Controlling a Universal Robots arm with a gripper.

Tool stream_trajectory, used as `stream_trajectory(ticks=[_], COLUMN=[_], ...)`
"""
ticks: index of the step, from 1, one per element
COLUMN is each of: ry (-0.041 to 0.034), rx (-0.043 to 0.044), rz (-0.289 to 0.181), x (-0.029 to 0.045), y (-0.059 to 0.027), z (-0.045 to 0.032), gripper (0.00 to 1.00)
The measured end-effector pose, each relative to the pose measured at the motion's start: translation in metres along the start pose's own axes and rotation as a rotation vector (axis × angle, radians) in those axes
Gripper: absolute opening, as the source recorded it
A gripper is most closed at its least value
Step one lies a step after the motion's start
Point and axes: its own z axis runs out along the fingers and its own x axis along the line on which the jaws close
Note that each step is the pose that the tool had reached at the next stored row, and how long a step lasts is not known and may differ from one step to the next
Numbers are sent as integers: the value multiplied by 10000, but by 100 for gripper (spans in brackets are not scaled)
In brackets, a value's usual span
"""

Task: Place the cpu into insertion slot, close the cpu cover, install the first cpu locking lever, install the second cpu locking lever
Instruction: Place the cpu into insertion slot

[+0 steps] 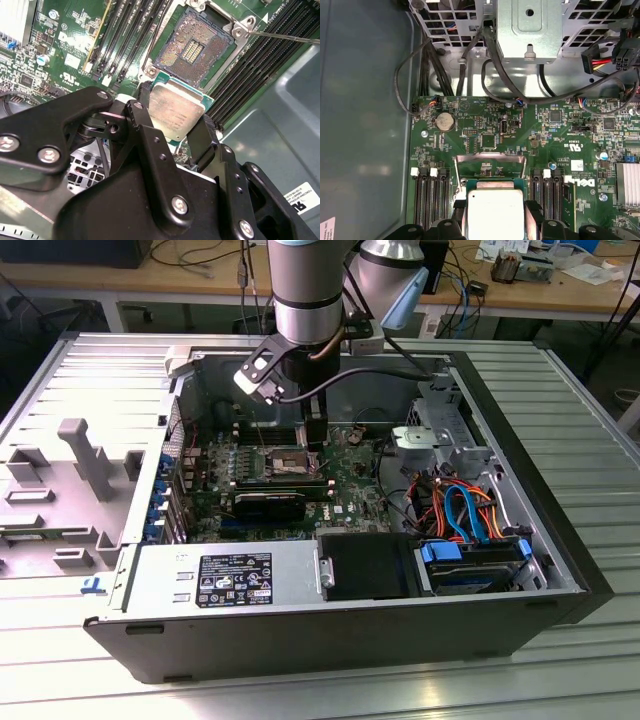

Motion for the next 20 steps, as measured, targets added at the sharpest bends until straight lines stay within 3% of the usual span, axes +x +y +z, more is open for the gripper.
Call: stream_trajectory(ticks=[16,20], ry=[-19,-52], rx=[-5,-13], rz=[223,613], x=[0,0], y=[-1,-1], z=[7,9], gripper=[54,54])
